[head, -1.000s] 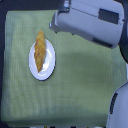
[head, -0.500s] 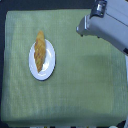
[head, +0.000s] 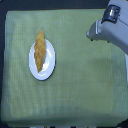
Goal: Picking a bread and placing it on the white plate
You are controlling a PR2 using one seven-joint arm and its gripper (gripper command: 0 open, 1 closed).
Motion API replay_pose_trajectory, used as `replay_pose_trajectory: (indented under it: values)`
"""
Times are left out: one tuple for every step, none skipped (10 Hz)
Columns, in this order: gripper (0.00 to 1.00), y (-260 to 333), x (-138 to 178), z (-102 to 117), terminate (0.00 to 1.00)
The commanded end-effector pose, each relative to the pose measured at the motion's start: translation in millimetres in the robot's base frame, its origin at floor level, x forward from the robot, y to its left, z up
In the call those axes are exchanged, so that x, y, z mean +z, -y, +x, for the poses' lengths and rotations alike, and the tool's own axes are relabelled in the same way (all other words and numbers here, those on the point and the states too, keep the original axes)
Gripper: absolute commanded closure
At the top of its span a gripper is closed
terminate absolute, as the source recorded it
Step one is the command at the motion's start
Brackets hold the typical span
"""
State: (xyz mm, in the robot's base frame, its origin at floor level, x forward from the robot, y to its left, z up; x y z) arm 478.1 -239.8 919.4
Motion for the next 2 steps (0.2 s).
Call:
replay_pose_trajectory:
  values:
    - [0.0,16.3,-8.5,-6.4,0.0]
    - [0.0,24.2,-7.0,-2.4,1.0]
